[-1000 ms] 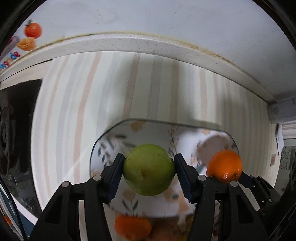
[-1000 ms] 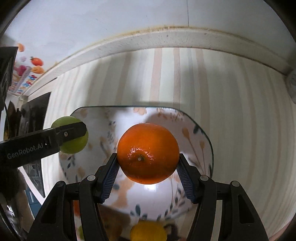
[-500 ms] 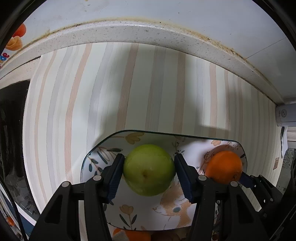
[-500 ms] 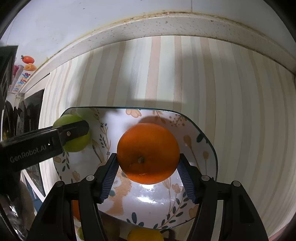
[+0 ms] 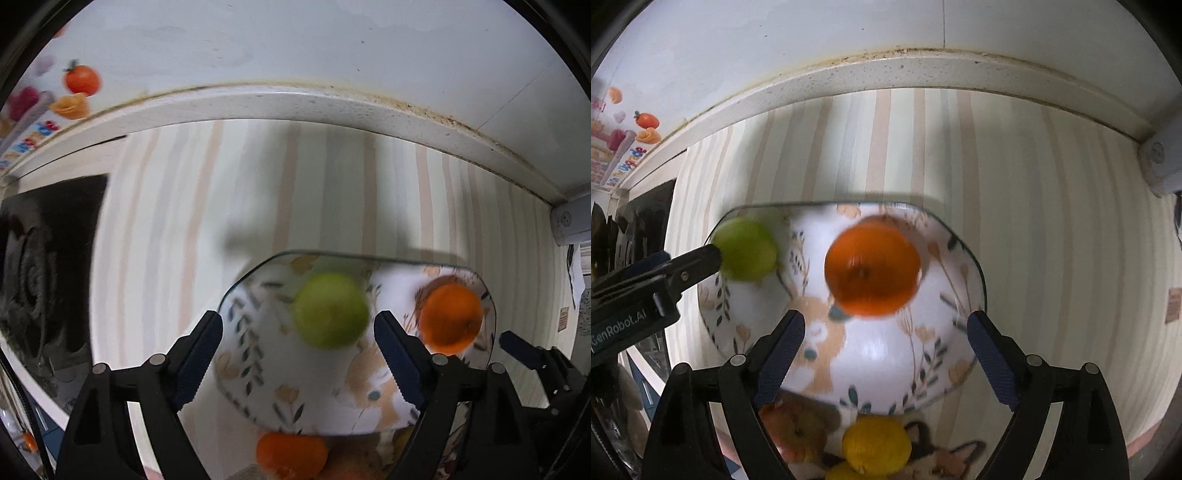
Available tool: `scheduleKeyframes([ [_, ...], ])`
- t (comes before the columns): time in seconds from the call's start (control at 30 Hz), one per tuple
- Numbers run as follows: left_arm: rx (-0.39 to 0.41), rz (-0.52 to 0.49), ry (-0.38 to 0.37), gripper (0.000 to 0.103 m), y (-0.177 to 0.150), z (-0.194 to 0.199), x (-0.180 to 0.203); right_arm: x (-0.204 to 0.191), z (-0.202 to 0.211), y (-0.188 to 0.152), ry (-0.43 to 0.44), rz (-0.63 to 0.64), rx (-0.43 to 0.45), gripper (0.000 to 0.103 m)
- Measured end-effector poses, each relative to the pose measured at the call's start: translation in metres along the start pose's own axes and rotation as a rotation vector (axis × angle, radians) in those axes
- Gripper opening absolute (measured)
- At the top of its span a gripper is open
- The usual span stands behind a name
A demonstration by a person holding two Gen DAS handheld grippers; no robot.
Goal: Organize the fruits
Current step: 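Place the green apple and orange on the deer plate, opening both tools, then grasp a second green apple with the left tool while the right grasps yellow citrus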
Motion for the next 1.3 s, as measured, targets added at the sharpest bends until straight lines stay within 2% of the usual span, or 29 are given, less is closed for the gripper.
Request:
scheduleKeyframes([
  [0.27,0.051,0.000,0.044,0.084,-0.050,0.037,-0.009,0.008,0.031,-0.055,-0.027,0.010,0.011,0.092],
  [0.4,0.081,0.000,0.043,0.084,-0.081,0.057,-0.012,0.010,0.046,-0.079,-0.038,0.005,0.014,0.092],
  [0.6,0.131,-0.006,0.027,0.084,-0.123,0.094,-0.006,0.014,0.082,-0.112,-0.041,-0.001,0.070,0.092],
  [1.1,0.247,-0.062,0.000,0.084,-0.176,0.167,0.016,0.016,0.169,-0.171,0.015,-0.023,0.204,0.092],
  [1.3,0.245,-0.042,-0.034,0.084,-0.195,0.170,0.017,0.016,0.165,-0.189,0.049,-0.029,0.185,0.092],
])
Point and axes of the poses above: each gripper's, at about its wrist camera, not at the fingertips, and z roughly against the way its jaws point, x to its right, y to its top, the point moved 9 cm from there along -z, roughly the way its jaws point, and after that the axes turned 10 degrees about -y, right-handed, at the moved point
